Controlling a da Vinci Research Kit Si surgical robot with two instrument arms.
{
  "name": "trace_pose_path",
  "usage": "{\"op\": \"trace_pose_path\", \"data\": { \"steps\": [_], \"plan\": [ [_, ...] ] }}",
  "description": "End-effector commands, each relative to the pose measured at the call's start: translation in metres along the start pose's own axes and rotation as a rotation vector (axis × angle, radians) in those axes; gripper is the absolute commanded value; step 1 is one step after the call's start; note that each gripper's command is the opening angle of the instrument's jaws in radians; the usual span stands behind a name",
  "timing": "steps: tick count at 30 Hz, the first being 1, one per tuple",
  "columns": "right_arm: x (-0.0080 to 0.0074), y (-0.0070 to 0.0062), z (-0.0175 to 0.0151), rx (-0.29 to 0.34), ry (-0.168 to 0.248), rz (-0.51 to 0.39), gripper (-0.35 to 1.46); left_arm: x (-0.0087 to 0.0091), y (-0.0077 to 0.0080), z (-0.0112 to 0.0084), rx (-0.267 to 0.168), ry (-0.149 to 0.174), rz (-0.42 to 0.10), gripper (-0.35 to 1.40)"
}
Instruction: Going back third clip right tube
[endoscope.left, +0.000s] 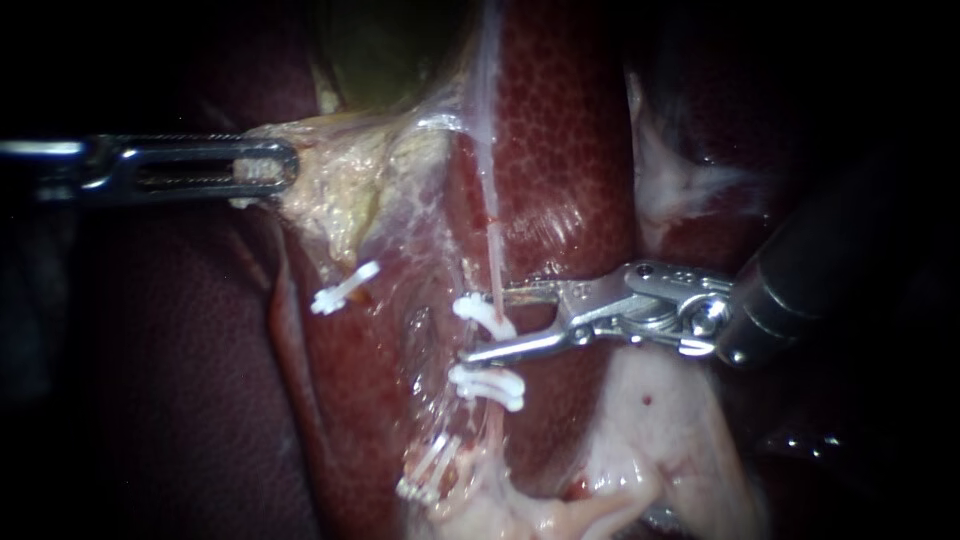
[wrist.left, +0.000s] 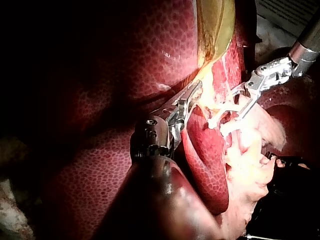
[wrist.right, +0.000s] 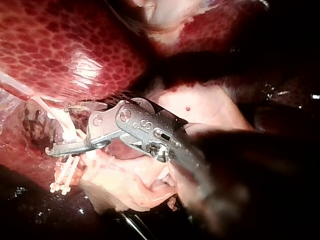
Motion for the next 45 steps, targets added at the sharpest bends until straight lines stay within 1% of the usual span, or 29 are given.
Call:
{"op": "trace_pose_path", "data": {
  "steps": [1, 6, 10, 14, 19, 21, 23, 27, 30, 31, 37, 39, 41, 42, 43, 45],
  "plan": [
    [0.0001, 0.0, -0.0003, 0.002, -0.001, -0.001, 0.6, 0.0, 0.0, 0.0, 0.001, 0.0, 0.0, -0.35],
    [0.0004, -0.0006, -0.0018, 0.013, -0.004, -0.005, 0.6, 0.0, 0.0, 0.0, 0.001, 0.0, 0.0, -0.35],
    [0.0003, -0.0012, -0.0021, 0.034, -0.009, -0.006, 0.6, 0.0, 0.0, 0.0, 0.001, 0.0, 0.0, -0.35],
    [0.0003, -0.002, -0.001, 0.053, -0.013, -0.008, 0.6, 0.0, 0.0, 0.0, 0.001, 0.0, 0.0, -0.35],
    [-0.0007, -0.0033, 0.0016, 0.083, -0.022, -0.027, 0.6, 0.0, 0.0, 0.0, 0.001, 0.0, 0.0, -0.35],
    [-0.001, -0.0037, 0.002, 0.089, -0.024, -0.031, 0.6, 0.0001, 0.0, 0.0, 0.0, 0.0, 0.0, -0.35],
    [-0.001, -0.0037, 0.0018, 0.09, -0.024, -0.031, 0.6, 0.0001, -0.0001, -0.0001, 0.0, 0.0, 0.001, -0.35],
    [-0.0007, -0.0034, 0.0002, 0.094, -0.024, -0.027, 0.6, 0.0002, -0.0001, -0.0001, 0.003, 0.001, 0.001, -0.35],
    [-0.0003, -0.0031, -0.0012, 0.077, -0.02, -0.022, 0.6, 0.0002, -0.0001, -0.0001, 0.002, 0.001, 0.001, -0.35],
    [-0.0001, -0.0029, -0.002, 0.073, -0.018, -0.013, 0.6, 0.0002, -0.0001, -0.0001, 0.002, 0.001, 0.001, -0.35],
    [0.0014, -0.0023, -0.0055, 0.04, -0.011, -0.033, 0.6, 0.0002, -0.0001, -0.0001, 0.002, 0.001, 0.001, -0.35],
    [0.0018, -0.0024, -0.0064, 0.034, -0.01, -0.035, 0.6, 0.0002, -0.0002, -0.0001, 0.002, 0.001, 0.001, -0.35],
    [0.0023, -0.0028, -0.0075, 0.037, -0.012, -0.056, 0.6, 0.0002, -0.0002, -0.0001, 0.002, 0.001, 0.001, -0.35],
    [0.0026, -0.0031, -0.0079, 0.039, -0.013, -0.072, 0.6, 0.0002, -0.0002, -0.0001, 0.002, 0.001, 0.001, -0.35],
    [0.003, -0.0035, -0.0084, 0.043, -0.015, -0.111, 0.6, 0.0002, -0.0002, 0.0, 0.002, 0.001, 0.001, -0.35],
    [0.0038, -0.0043, -0.0093, 0.055, -0.018, -0.148, 0.6, 0.0002, -0.0002, 0.0, 0.002, 0.001, 0.001, -0.35]
  ]
}}
